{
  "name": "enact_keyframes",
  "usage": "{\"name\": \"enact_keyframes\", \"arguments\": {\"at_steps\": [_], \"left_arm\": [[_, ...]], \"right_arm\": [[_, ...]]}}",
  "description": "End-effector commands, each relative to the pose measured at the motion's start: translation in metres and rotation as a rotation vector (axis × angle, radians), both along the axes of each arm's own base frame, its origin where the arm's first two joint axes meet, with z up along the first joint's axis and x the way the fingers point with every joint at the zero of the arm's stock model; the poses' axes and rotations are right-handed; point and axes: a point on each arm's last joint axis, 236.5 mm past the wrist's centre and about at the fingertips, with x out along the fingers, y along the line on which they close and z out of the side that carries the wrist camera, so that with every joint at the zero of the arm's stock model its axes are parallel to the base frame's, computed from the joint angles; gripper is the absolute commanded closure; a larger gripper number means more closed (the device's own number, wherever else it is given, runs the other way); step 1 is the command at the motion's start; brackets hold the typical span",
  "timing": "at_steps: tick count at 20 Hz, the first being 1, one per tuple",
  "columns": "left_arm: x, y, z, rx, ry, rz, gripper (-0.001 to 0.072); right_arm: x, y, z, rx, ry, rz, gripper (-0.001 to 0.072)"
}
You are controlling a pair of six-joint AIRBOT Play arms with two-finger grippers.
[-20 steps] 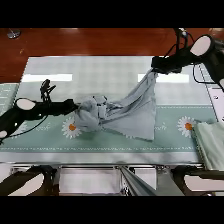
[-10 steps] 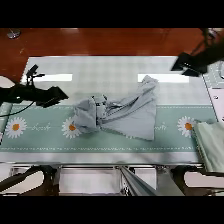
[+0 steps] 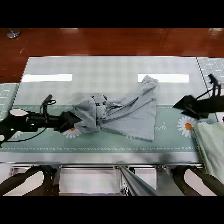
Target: Fold the shirts.
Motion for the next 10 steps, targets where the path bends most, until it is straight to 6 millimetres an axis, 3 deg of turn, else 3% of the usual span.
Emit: {"name": "enact_keyframes", "arguments": {"at_steps": [1,2,3,7,10], "left_arm": [[-0.002,-0.031,-0.012,0.010,-0.048,-0.033,0.0170],[-0.001,-0.036,-0.010,0.010,-0.058,-0.051,0.0600],[0.003,-0.038,-0.006,0.009,-0.072,-0.056,0.0656],[0.023,-0.039,0.015,-0.010,-0.129,-0.064,0.0666],[0.025,-0.041,0.020,-0.020,-0.139,-0.074,0.0666]], "right_arm": [[-0.051,0.037,-0.043,0.078,0.105,0.026,0.0090],[-0.064,0.046,-0.052,0.088,0.141,0.047,0.0089],[-0.072,0.053,-0.057,0.088,0.161,0.072,0.0090],[-0.078,0.064,-0.063,0.061,0.188,0.101,0.0090],[-0.083,0.073,-0.071,0.066,0.237,0.114,0.0090]]}}
